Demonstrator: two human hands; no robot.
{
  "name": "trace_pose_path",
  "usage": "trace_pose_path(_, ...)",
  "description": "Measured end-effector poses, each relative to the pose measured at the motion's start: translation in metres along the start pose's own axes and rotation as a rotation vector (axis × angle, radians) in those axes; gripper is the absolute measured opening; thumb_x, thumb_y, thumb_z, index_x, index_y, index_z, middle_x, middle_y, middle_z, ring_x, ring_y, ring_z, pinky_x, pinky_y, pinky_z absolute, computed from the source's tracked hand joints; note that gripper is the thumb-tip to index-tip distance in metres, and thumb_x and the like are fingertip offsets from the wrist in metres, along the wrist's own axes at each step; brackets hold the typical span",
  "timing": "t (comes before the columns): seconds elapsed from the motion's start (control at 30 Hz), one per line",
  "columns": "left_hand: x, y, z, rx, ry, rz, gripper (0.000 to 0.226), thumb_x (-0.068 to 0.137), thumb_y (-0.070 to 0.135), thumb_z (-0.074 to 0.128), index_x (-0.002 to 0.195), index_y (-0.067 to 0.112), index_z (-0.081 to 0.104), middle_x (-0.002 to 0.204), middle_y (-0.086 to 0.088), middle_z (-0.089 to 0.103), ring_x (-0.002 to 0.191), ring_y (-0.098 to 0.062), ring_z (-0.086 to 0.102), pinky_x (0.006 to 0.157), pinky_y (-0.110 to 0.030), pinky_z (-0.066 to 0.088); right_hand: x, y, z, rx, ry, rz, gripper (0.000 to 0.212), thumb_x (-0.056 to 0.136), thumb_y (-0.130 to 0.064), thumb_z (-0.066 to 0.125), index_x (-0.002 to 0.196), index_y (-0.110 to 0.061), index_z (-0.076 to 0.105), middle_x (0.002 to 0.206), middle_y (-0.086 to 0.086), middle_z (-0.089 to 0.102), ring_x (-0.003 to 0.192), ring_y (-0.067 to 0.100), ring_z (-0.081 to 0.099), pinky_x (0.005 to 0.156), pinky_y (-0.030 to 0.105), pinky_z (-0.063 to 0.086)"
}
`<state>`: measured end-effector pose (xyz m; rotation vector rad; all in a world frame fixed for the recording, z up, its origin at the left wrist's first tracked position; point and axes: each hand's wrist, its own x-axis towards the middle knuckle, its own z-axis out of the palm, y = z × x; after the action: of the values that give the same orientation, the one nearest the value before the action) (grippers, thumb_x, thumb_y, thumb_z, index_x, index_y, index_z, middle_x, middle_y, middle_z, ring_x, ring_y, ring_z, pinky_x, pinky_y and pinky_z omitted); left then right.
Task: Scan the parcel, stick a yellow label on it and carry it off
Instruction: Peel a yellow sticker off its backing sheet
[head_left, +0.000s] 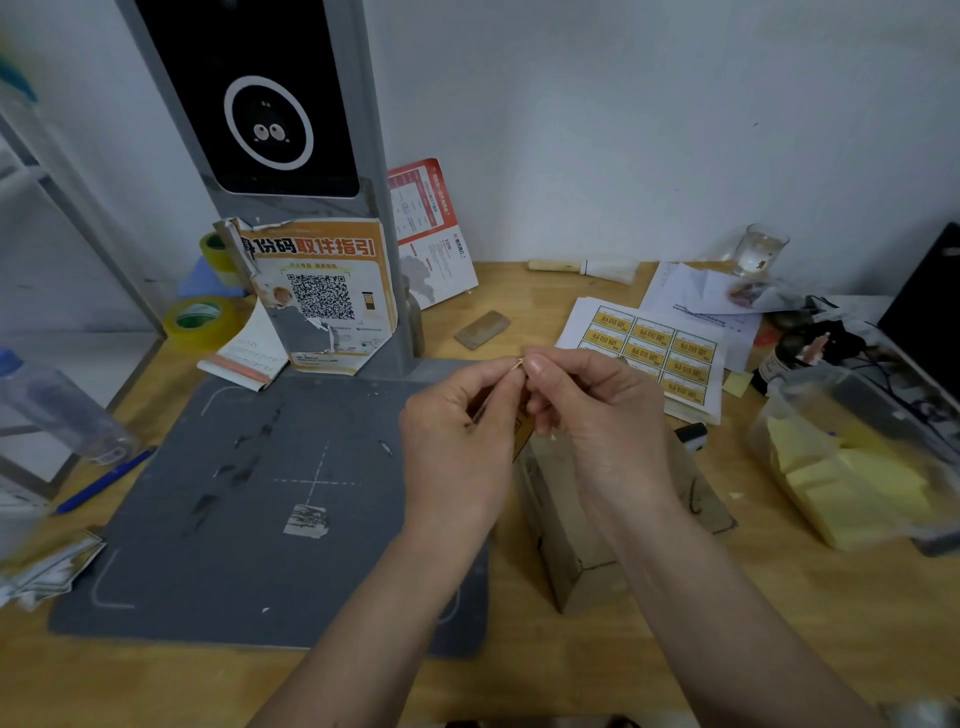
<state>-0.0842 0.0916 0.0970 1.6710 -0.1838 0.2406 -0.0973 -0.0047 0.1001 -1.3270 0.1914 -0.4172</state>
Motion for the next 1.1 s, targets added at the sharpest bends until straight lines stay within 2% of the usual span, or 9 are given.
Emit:
trace_pose_path(0.2,0.0005,0.0012,0.0006,-0.108,-0.036,-0.086,0.025,0.087,0.008,0.064,0.083,0.031,0.073,0.068,0.026,0.070,0.071,0.011,0.064,0.063,-0.003,0.045,0.0007,-0.0006,-0.0010,-0.087,0.006,-0.039,0.013,0.083,-0.001,0.065,0.082,-0.011,0.074,0.056,0.001,0.060,0.050,0.008,0.051,0.047,0.017,0.044)
trace_pose_path(0.53,0.0005,-0.0004,0.0026,-0.108,-0.034,-0.056,0.015,0.087,0.009,0.063,0.091,0.016,0.077,0.072,0.015,0.073,0.071,0.007,0.065,0.063,-0.005,0.046,0.0018,-0.0004,-0.0028,-0.062,0.000,-0.019,0.010,0.082,-0.004,0.067,0.082,-0.011,0.074,0.060,0.008,0.061,0.052,0.013,0.051,0.048,0.020,0.045)
trace_pose_path(0.8,0.0025,-0.0020,-0.0003,-0.146,-0.030,-0.123,0.019,0.086,0.010,0.065,0.087,0.025,0.075,0.077,0.019,0.074,0.075,0.007,0.067,0.068,-0.007,0.049,0.0024,0.0012,-0.0004,-0.070,0.000,-0.005,0.011,0.082,-0.002,0.066,0.085,-0.009,0.074,0.057,0.003,0.059,0.051,0.011,0.050,0.049,0.019,0.045)
trace_pose_path(0.9,0.0034,-0.0040,-0.0003,-0.150,-0.023,-0.139,0.016,0.086,0.011,0.065,0.091,0.021,0.076,0.083,0.016,0.075,0.078,0.006,0.067,0.071,-0.009,0.050,0.0018,0.0009,0.0011,-0.061,0.002,-0.008,0.013,0.083,-0.001,0.065,0.087,-0.010,0.073,0.060,0.004,0.059,0.052,0.011,0.051,0.049,0.020,0.045)
trace_pose_path(1.0,0.0042,-0.0047,0.0000,-0.167,-0.002,-0.140,0.014,0.086,0.010,0.065,0.093,0.016,0.076,0.082,0.011,0.075,0.077,0.006,0.067,0.069,-0.008,0.049,0.0012,0.0008,0.0028,0.026,0.012,0.012,0.011,0.084,0.002,0.063,0.092,-0.003,0.064,0.068,0.007,0.060,0.057,0.012,0.056,0.047,0.021,0.047)
trace_pose_path(1.1,0.0031,-0.0035,0.0002,-0.164,0.001,-0.109,0.015,0.086,0.008,0.064,0.093,0.015,0.075,0.080,0.013,0.073,0.074,0.007,0.067,0.066,-0.006,0.048,0.0005,0.0004,0.0027,0.051,0.002,0.036,0.007,0.084,-0.001,0.063,0.088,0.004,0.062,0.071,0.015,0.060,0.061,0.017,0.057,0.051,0.022,0.048)
